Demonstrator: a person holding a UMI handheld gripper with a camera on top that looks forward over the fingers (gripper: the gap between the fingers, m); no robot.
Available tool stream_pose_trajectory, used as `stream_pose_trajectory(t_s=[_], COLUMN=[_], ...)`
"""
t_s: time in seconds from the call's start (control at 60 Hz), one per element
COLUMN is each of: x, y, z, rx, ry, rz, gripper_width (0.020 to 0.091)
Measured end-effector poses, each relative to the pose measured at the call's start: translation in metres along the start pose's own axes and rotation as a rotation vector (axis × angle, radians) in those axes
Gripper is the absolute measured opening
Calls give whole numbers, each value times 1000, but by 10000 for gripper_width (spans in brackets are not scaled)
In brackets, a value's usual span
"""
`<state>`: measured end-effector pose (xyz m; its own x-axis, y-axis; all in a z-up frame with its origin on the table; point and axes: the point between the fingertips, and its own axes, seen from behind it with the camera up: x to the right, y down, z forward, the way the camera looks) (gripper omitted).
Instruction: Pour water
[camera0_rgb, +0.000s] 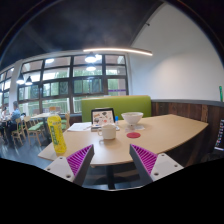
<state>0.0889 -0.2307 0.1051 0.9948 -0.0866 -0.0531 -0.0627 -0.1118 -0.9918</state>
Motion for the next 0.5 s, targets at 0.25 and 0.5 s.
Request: stream_pose_trajectory(t_s=[0.25, 0.5], x=[-62, -189], y=[-9, -6], z=[-2, 39], rx=[54, 63], ry=[-117, -245], rz=[-63, -116], gripper_width=[830, 821])
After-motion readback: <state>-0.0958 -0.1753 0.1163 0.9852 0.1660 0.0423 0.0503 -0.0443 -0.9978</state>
